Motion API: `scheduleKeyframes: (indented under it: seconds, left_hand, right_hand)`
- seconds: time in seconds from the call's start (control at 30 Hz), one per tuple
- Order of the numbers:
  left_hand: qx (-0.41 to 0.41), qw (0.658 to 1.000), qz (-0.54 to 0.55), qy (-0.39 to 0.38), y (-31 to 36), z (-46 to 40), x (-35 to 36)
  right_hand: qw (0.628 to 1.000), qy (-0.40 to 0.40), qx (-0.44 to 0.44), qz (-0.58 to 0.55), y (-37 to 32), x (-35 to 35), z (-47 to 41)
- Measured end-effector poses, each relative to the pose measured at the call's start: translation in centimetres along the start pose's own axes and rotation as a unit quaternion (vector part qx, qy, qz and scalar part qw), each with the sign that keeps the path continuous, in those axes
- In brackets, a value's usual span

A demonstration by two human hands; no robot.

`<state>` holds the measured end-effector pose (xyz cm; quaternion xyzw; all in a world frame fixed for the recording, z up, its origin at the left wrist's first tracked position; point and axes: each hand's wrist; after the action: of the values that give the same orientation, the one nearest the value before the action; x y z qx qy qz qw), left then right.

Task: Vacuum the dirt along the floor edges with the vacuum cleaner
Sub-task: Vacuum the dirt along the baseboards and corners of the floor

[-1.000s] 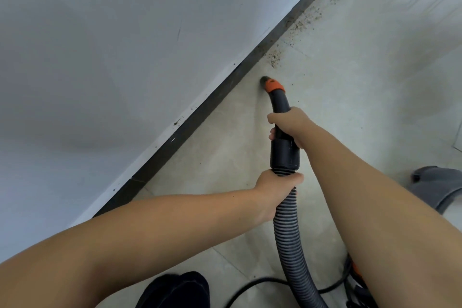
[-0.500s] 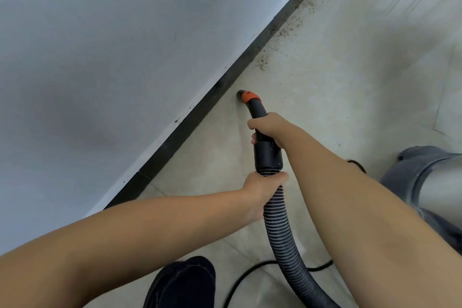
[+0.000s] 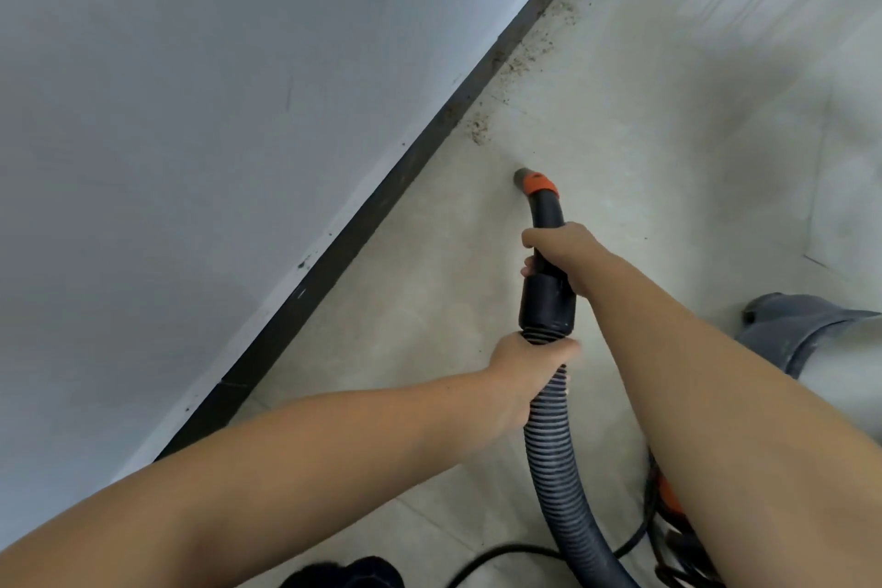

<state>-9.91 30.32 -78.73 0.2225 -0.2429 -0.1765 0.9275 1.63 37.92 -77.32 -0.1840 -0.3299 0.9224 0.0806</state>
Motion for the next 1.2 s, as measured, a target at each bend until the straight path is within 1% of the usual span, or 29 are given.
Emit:
scheduleKeyframes:
  seconds: [0.13,0.2,0.4,0.5,0.63,0.7,0.8,0.87,0.93,1.0,1.07,1.2]
  left_hand:
    - [0.007,0.999,0.042,-0.008,2.1,-1.0,-0.8]
    - [0.008,0.999,0.045,-0.017,2.4,-1.2,-0.7]
    - [-0.012,0.998,0.031,-0.045,0.0,0.0,1.0]
    - [-0.027,0.998,0.040,-0.027,-2.5,1.9,1.8]
    - [-0.077,0.994,0.073,0.005,-6.0,5.6,3.5]
    - [-0.095,0.993,0.074,0.010,-7.3,7.9,4.9]
    - [-0.099,0.993,0.057,0.026,-7.7,11.7,6.6]
    - [-0.108,0.993,0.036,0.037,-7.2,15.0,7.7]
    - [-0.119,0.991,0.032,0.048,-6.3,18.5,8.8]
    - [-0.110,0.991,0.036,0.061,-5.3,22.1,10.0]
    - [-0.092,0.992,0.041,0.075,-3.7,26.0,11.5]
    - [-0.072,0.994,0.003,0.080,0.0,34.2,14.6]
  right_hand:
    - [1.000,-0.011,-0.010,0.022,-2.4,1.0,-1.4]
    - [0.999,-0.012,-0.007,0.032,-2.9,0.9,-1.6]
    - [0.999,0.003,0.026,0.040,-0.4,-1.0,0.4]
    - [0.998,0.015,0.041,0.053,1.6,-0.6,2.5]
    - [0.993,0.020,0.054,0.103,4.8,0.3,5.9]
    - [0.990,0.003,0.069,0.124,6.2,-0.1,7.9]
    - [0.983,-0.045,0.128,0.126,6.6,-1.2,11.5]
    - [0.975,-0.091,0.165,0.120,5.9,-2.1,14.5]
    - [0.971,-0.119,0.178,0.110,4.6,-2.7,17.9]
    - [0.974,-0.126,0.159,0.095,2.5,-3.2,21.3]
    - [0.980,-0.133,0.123,0.082,-0.5,-3.8,24.9]
    - [0.987,-0.124,0.076,0.073,-6.5,-5.8,32.9]
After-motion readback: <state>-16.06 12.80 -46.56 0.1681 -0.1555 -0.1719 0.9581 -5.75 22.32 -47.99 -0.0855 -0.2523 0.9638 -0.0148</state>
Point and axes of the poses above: each hand's wrist, its own z-axis away from the middle knuckle, its own x-axis out of the palm, y = z × x, and after that the axes turned 6 degrees about -y, right-handed
